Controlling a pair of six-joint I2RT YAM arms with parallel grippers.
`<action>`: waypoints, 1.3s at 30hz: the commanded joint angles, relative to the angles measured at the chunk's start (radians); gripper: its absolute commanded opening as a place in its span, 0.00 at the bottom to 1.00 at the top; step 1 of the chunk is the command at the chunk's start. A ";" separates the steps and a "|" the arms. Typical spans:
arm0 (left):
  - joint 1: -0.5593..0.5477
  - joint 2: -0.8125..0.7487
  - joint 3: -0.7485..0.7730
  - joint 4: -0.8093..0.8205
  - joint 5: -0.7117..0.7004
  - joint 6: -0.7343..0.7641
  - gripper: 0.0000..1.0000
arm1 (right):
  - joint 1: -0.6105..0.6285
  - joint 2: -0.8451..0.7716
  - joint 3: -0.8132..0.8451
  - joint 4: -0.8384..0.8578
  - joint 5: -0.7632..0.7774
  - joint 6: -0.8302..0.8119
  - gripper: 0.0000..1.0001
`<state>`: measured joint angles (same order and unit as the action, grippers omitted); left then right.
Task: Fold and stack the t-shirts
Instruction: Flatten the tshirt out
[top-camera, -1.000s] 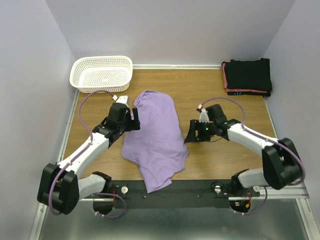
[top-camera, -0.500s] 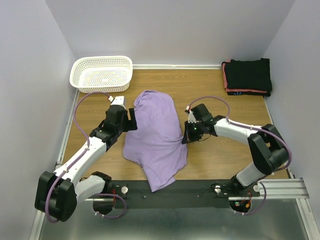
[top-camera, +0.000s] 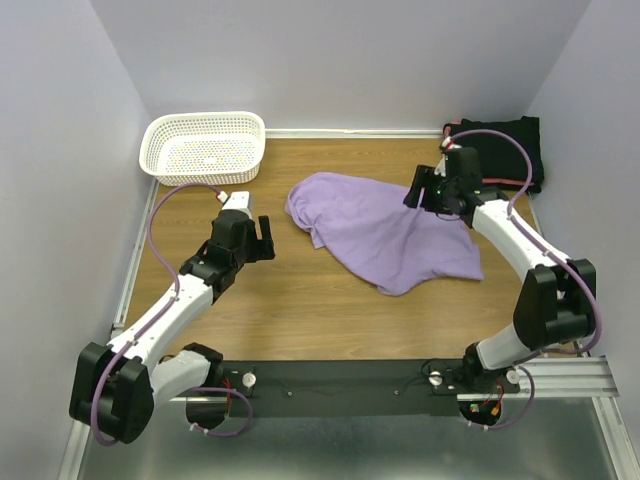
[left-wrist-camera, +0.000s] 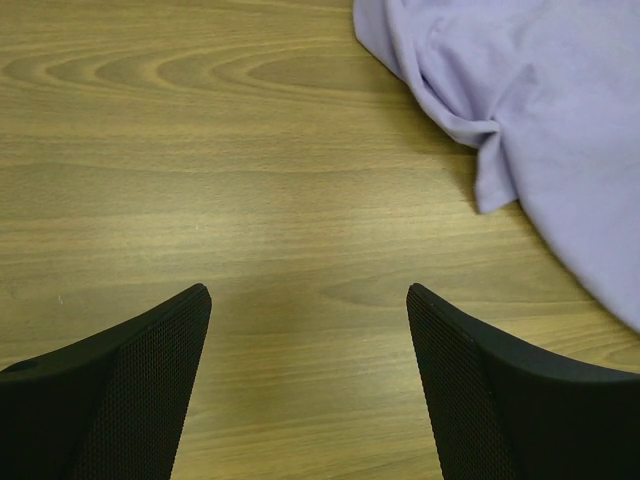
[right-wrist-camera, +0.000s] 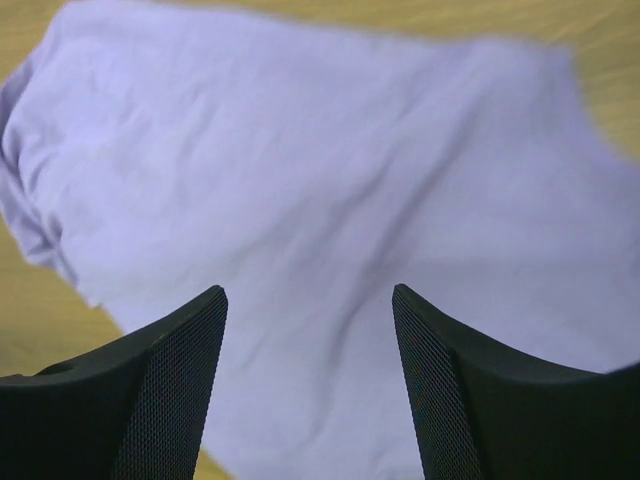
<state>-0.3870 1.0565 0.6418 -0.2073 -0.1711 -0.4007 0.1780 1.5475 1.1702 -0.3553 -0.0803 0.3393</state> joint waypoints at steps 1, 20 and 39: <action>0.004 -0.013 -0.002 0.028 0.012 0.020 0.87 | 0.081 -0.062 -0.075 -0.111 -0.049 -0.049 0.75; 0.004 0.000 -0.010 0.051 0.085 0.025 0.86 | 0.440 -0.021 -0.267 -0.145 0.074 -0.054 0.72; 0.005 -0.001 -0.007 0.048 0.082 0.030 0.86 | 0.634 0.085 0.049 -0.289 0.093 -0.046 0.01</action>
<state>-0.3862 1.0679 0.6418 -0.1753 -0.0956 -0.3855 0.7837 1.6978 1.1072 -0.5941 0.1024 0.2874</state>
